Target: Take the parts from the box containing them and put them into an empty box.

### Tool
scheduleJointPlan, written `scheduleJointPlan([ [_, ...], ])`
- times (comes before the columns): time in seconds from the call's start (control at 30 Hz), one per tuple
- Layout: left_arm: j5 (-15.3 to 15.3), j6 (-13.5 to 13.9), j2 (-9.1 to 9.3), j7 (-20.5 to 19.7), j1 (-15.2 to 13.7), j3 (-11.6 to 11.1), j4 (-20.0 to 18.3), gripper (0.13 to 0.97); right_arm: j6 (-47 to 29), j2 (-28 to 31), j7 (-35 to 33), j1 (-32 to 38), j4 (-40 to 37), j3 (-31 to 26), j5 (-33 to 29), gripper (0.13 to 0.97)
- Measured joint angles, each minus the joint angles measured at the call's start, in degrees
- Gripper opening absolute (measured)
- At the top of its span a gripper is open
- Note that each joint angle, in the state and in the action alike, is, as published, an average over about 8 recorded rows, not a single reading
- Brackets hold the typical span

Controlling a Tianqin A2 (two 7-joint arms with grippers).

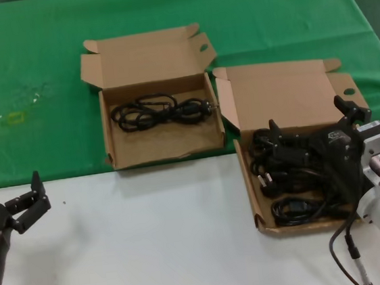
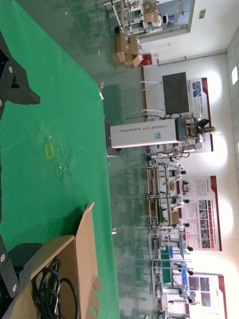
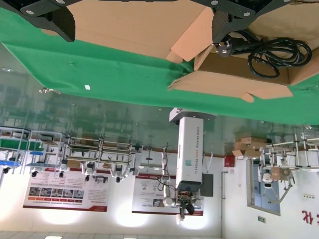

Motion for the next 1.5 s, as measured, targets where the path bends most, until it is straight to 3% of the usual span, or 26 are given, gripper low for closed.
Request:
scheduleJointPlan([
  [1.5,0.0,0.0,0.0,-0.1,0.0,0.0,0.0,0.966,0.0,0.0,0.0,0.0,0.0,0.0,0.0,0.966],
])
